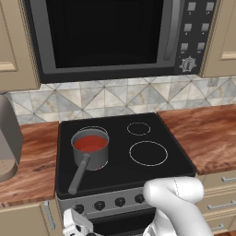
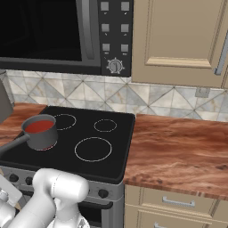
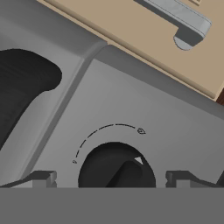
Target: Wait until the marinara sauce is simmered to a deep red color and then turn off the stove.
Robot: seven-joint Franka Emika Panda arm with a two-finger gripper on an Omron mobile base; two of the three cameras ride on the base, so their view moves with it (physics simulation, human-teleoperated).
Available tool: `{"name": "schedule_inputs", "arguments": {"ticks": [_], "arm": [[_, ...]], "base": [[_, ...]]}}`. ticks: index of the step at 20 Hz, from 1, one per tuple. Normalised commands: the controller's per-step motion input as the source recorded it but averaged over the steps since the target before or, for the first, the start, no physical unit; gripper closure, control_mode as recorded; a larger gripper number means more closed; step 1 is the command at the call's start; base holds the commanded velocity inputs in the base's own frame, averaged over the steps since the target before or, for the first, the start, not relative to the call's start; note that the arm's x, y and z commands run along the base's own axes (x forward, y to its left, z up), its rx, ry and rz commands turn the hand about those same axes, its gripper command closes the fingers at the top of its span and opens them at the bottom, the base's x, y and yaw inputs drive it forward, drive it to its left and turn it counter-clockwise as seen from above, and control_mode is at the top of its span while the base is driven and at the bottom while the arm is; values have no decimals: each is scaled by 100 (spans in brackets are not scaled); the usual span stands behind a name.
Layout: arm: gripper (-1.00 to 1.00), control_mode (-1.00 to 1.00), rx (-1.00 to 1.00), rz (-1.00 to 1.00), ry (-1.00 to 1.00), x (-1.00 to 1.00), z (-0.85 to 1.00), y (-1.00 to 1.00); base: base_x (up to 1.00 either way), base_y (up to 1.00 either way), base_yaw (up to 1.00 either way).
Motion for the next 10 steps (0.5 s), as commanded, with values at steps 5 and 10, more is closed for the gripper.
{"name": "schedule_inputs", "arguments": {"ticks": [5,10], "arm": [[-100,-100,0,0,0,0,0,0],[-100,-100,0,0,0,0,0,0]], "base": [[0,0,0],[0,0,0]]}}
